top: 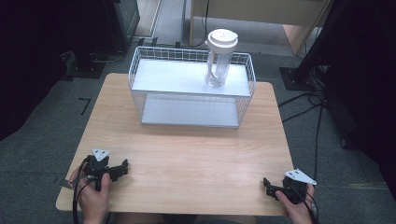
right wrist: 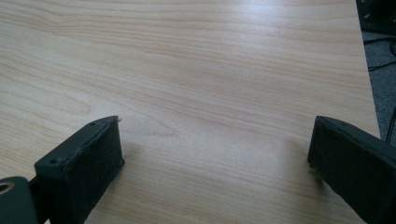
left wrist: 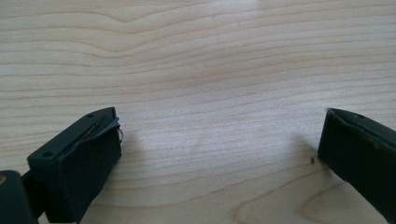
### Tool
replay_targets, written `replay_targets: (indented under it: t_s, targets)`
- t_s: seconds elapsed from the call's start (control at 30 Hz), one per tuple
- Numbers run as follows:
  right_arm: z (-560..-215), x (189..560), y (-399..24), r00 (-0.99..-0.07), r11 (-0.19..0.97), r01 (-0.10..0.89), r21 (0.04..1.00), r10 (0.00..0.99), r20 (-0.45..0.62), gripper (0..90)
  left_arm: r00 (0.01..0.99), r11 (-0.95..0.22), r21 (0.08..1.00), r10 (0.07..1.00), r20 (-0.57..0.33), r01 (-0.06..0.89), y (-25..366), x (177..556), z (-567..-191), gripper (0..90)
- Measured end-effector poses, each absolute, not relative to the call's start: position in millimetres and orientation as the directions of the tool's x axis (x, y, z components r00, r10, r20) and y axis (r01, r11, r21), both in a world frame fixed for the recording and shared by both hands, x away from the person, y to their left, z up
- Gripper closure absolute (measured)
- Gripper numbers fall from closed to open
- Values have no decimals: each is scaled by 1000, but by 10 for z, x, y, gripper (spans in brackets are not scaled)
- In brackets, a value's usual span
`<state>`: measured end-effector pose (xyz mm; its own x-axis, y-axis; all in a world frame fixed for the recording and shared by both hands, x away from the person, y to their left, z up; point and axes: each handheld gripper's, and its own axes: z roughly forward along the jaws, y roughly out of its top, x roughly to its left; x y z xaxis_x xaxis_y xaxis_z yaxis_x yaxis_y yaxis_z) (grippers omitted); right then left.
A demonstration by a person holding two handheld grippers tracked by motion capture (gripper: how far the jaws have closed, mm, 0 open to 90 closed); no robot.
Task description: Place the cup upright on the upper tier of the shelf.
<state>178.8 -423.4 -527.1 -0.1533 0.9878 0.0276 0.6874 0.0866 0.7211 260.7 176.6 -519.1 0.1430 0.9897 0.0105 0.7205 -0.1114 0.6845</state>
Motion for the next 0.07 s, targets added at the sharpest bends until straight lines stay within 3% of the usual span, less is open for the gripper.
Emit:
replay_targets:
  t_s: [0.07]
  targets:
    - [-5271, 1787, -4234, -152, 85, 688, 721, 988, 28, 29, 143, -111, 684, 990, 10, 721, 1766, 2607, -5191, 0]
